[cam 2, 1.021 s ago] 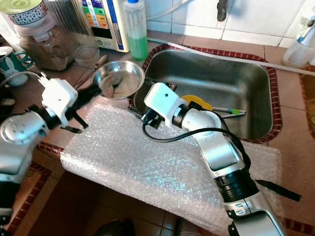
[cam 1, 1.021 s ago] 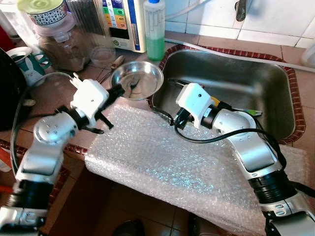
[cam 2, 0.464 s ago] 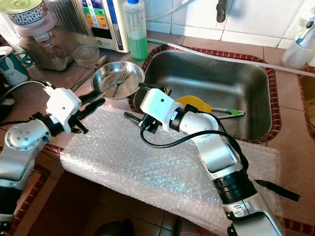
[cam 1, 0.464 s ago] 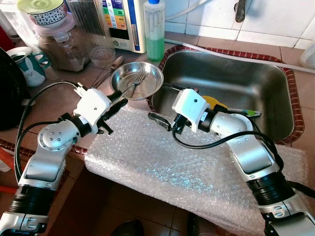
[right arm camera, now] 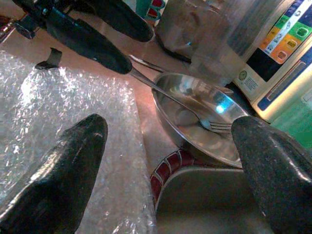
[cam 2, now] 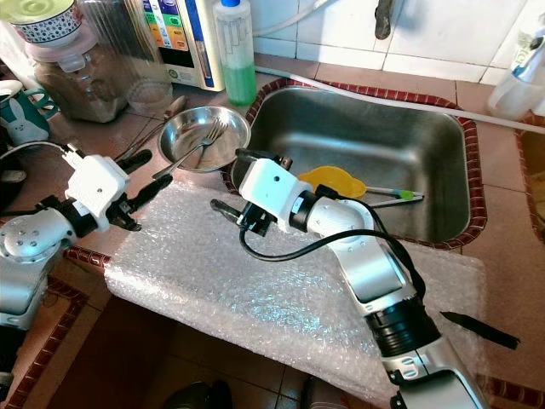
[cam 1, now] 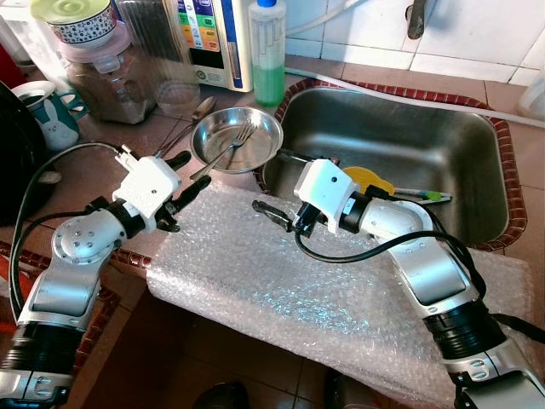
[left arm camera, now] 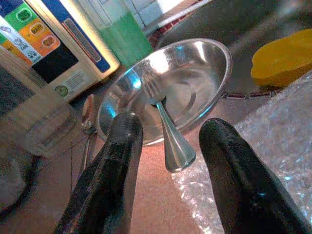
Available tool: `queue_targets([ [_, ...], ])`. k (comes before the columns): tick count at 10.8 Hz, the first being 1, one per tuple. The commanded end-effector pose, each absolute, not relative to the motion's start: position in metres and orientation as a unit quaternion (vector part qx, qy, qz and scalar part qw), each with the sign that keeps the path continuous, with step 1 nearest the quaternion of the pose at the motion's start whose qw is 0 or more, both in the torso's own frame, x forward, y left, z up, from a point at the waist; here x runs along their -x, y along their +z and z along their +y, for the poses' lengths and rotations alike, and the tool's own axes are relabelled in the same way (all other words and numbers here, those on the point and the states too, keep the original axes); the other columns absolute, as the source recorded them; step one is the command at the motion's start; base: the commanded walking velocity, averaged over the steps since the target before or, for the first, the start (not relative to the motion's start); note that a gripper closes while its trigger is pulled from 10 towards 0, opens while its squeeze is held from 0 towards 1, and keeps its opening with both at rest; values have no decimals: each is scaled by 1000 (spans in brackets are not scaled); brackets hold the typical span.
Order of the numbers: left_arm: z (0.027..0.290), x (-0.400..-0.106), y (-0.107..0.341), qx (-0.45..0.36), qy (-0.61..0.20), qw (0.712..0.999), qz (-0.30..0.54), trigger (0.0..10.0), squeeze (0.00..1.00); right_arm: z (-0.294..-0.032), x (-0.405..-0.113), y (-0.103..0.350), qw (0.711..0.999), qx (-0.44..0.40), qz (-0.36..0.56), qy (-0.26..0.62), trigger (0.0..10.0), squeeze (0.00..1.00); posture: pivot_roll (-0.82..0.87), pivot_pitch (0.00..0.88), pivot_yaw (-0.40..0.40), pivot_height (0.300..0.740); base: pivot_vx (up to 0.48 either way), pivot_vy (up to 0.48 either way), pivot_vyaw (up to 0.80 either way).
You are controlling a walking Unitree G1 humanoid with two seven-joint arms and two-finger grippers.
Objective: Kitchen organization
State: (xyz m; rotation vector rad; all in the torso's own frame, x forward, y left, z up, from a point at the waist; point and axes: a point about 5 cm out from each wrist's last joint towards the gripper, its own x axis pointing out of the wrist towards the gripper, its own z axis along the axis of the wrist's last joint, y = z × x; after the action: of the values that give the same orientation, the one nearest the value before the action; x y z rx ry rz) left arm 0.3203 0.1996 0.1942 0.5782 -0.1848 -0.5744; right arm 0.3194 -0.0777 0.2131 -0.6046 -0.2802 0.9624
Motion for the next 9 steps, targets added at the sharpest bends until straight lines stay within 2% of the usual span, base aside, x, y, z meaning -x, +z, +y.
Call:
queue_targets([
  [1, 206, -319, 190, -290, -275, 913, -79, 10000, 1000, -73, -314, 213, 825, 286, -138, 467, 10000, 0, -73, 202, 68, 740, 0, 0, 0],
  [6, 204, -327, 177, -336, -266, 901, -70, 10000, 1000, -73, -313, 213, 823, 289, -138, 469, 10000, 0, -82, 206, 69, 740, 0, 0, 0],
  [7, 204, -329, 176, -340, -263, 900, -70, 10000, 0, -73, -313, 213, 823, 290, -138, 469, 10000, 0, -83, 207, 70, 740, 0, 0, 0],
  [9, 201, -335, 177, -345, -254, 900, -78, 10000, 0, -72, -313, 213, 823, 291, -138, 468, 10000, 0, -84, 208, 71, 740, 0, 0, 0],
])
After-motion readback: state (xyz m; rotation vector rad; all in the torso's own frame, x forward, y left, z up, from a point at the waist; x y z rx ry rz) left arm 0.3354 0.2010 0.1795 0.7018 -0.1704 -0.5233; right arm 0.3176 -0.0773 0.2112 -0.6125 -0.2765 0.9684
